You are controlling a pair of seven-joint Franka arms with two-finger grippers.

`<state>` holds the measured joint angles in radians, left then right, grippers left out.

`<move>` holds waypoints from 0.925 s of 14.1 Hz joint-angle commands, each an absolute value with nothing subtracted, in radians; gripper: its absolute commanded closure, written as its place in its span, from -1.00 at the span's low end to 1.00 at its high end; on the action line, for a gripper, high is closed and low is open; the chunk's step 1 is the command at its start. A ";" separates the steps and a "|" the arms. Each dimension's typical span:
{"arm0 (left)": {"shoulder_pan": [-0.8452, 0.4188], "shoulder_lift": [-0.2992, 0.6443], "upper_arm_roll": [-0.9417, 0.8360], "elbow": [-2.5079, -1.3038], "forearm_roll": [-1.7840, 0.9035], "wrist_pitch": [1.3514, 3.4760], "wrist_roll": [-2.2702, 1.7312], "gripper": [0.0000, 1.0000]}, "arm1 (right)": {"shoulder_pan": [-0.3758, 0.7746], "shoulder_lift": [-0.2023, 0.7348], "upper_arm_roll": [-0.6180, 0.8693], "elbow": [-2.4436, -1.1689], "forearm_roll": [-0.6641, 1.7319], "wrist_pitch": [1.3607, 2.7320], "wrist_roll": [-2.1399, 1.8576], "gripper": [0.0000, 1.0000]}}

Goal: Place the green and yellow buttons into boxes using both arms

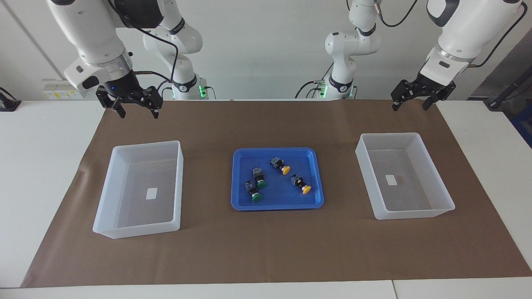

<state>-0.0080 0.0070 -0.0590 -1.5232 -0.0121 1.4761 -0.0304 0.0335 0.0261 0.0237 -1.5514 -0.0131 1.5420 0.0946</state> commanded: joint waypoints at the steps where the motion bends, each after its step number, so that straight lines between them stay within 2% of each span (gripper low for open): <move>1: -0.005 -0.006 -0.061 -1.534 -0.003 1.483 -0.031 -1.00 | 0.032 0.015 0.020 -1.562 -0.014 1.532 0.104 -1.00; 8: -0.005 -0.006 -0.061 -1.534 -0.003 1.485 -0.028 -1.00 | 0.040 0.015 0.021 -1.562 -0.012 1.525 0.097 -1.00; 13: -0.003 -0.005 -0.061 -1.534 -0.006 1.486 -0.026 -1.00 | 0.044 0.018 0.021 -1.563 -0.012 1.574 0.106 -1.00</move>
<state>-0.0080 0.0070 -0.0590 -1.5232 -0.0121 1.4771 -0.0304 0.0352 0.0262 0.0238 -1.5515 -0.0129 1.5516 0.0946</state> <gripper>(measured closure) 0.000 0.000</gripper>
